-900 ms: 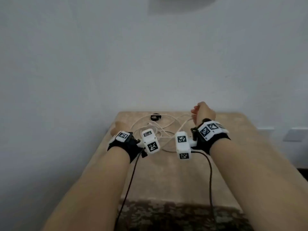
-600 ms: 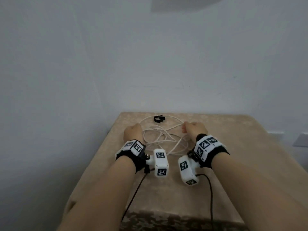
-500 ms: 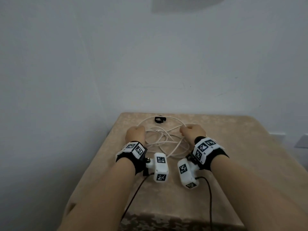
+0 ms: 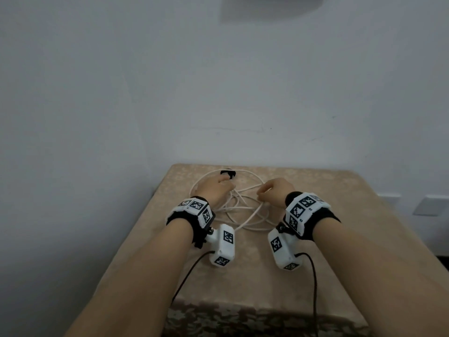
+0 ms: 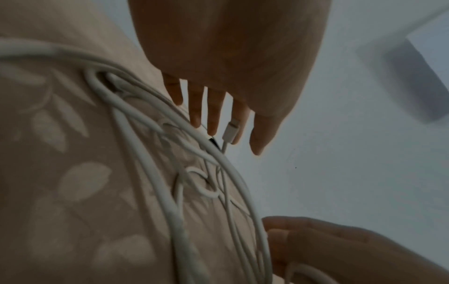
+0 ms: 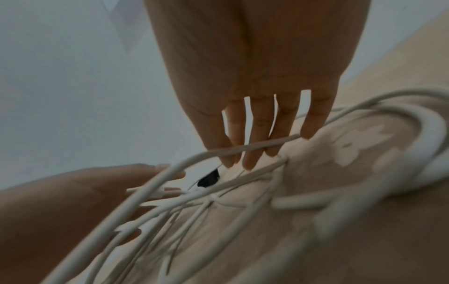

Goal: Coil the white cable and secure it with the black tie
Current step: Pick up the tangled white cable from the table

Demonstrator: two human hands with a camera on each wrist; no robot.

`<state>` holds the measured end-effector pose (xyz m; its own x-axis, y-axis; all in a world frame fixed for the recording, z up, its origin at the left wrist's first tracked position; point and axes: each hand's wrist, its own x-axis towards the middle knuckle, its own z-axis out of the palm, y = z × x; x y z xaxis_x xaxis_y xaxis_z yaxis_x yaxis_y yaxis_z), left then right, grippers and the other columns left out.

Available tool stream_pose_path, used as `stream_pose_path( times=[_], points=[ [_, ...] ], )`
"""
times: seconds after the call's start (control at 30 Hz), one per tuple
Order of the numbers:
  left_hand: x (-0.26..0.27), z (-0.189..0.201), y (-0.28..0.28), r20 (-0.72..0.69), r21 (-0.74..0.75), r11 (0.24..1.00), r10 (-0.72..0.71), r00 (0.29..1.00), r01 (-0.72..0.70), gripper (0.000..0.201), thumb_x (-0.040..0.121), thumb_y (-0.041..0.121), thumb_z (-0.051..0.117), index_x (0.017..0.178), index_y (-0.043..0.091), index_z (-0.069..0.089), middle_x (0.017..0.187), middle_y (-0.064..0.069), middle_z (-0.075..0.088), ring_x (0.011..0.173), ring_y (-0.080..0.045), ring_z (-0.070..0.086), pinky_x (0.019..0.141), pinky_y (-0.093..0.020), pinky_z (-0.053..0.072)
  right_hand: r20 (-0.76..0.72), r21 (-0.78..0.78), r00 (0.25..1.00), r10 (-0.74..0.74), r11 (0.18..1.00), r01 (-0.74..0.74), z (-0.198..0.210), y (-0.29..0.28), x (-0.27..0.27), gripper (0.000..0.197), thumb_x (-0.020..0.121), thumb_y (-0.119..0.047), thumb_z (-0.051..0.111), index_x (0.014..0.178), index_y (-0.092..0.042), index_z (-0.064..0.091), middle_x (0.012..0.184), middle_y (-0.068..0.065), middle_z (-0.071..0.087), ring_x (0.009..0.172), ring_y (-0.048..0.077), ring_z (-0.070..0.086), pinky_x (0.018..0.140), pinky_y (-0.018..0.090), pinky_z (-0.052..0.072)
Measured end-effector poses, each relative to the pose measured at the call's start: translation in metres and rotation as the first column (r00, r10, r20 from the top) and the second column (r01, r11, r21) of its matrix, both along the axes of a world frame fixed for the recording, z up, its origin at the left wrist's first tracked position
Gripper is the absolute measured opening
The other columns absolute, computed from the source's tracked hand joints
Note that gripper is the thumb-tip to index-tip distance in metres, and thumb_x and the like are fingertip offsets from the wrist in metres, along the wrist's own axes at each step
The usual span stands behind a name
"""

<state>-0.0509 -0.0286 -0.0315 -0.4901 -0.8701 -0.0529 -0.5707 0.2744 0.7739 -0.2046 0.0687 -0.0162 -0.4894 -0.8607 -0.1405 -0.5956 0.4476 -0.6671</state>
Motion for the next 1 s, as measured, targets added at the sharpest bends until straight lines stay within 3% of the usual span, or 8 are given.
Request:
stream_pose_path(
  times=[0.13,0.23,0.4,0.6,0.67,0.73,0.83,1.0],
  points=[
    [-0.01,-0.003,-0.004,0.188,0.038,0.996,-0.083,0.979,0.077,0.045,0.096,0.031,0.045,0.141,0.026,0.047,0.149,-0.003,0.043,0.14,-0.029,0.032,0.116,-0.04,0.021,-0.036,-0.113,0.988,-0.148,0.983,0.143,0.006,0.009,-0.017,0.021,0.093,-0.017,0.054,0.104,-0.008,0.069,0.108,0.008,0.066,0.095,0.022,0.058,0.074,0.024,0.04],
    [-0.014,-0.009,-0.011,0.246,0.012,0.995,-0.094,0.965,0.094,0.039,0.099,0.028,0.039,0.136,0.026,0.051,0.148,-0.003,0.044,0.14,-0.031,0.032,0.116,-0.039,0.02,-0.049,-0.098,0.974,-0.221,0.971,0.216,0.004,0.009,-0.031,0.024,0.094,-0.016,0.05,0.106,-0.006,0.068,0.116,0.013,0.066,0.103,0.027,0.06,0.076,0.026,0.042],
    [-0.02,-0.019,-0.023,0.347,-0.152,0.985,-0.026,0.937,0.084,0.026,0.094,0.035,0.047,0.114,0.038,0.064,0.133,0.0,0.054,0.13,-0.03,0.041,0.108,-0.043,0.027,-0.046,-0.07,0.968,-0.246,0.968,0.242,-0.007,-0.005,-0.038,0.029,0.095,-0.018,0.051,0.121,-0.01,0.06,0.127,0.011,0.06,0.114,0.028,0.056,0.083,0.027,0.042],
    [-0.021,-0.033,-0.037,0.147,-0.062,0.998,0.017,0.989,-0.008,0.015,0.083,0.029,0.059,0.071,0.036,0.064,0.105,-0.001,0.068,0.111,-0.03,0.057,0.101,-0.049,0.039,0.001,-0.048,0.982,-0.188,0.981,0.188,-0.014,-0.027,-0.039,0.038,0.093,-0.021,0.056,0.129,-0.01,0.054,0.134,0.013,0.055,0.119,0.029,0.054,0.092,0.031,0.042],
    [-0.019,-0.032,-0.038,0.084,-0.034,0.999,0.033,0.996,-0.03,0.01,0.08,0.031,0.063,0.07,0.032,0.062,0.095,0.0,0.069,0.106,-0.032,0.06,0.098,-0.048,0.042,0.024,-0.093,0.976,-0.216,0.972,0.218,-0.012,-0.028,-0.04,0.029,0.094,-0.02,0.057,0.118,-0.006,0.065,0.123,0.013,0.064,0.11,0.028,0.059,0.081,0.027,0.043],
    [-0.016,-0.026,-0.035,0.05,-0.029,0.999,0.041,0.998,-0.04,0.008,0.085,0.026,0.065,0.077,0.026,0.063,0.097,-0.003,0.068,0.104,-0.029,0.062,0.09,-0.035,0.045,0.041,-0.155,0.958,-0.284,0.945,0.287,-0.009,-0.024,-0.043,0.024,0.093,-0.02,0.058,0.107,-0.005,0.071,0.113,0.014,0.069,0.089,0.026,0.062,0.069,0.026,0.043],
    [-0.012,-0.018,-0.032,0.002,-0.046,0.998,0.052,0.999,-0.051,0.006,0.086,0.024,0.068,0.081,0.023,0.064,0.1,-0.004,0.067,0.102,-0.025,0.062,0.085,-0.031,0.046,0.059,-0.242,0.928,-0.369,0.896,0.372,0.0,-0.015,-0.05,0.023,0.094,-0.019,0.057,0.103,-0.006,0.073,0.102,0.016,0.071,0.058,0.017,0.051,0.048,0.024,0.036],
    [-0.003,-0.004,-0.026,-0.033,-0.09,0.986,0.138,0.99,-0.141,0.02,0.081,0.03,0.072,0.067,0.032,0.059,0.082,0.009,0.063,0.099,-0.023,0.063,0.099,-0.045,0.042,0.109,-0.359,0.863,-0.493,0.791,0.496,0.029,0.001,-0.052,0.026,0.096,-0.018,0.052,0.098,0.0,0.071,0.097,0.018,0.07,0.063,0.025,0.053,0.057,0.027,0.041]
  ],
)
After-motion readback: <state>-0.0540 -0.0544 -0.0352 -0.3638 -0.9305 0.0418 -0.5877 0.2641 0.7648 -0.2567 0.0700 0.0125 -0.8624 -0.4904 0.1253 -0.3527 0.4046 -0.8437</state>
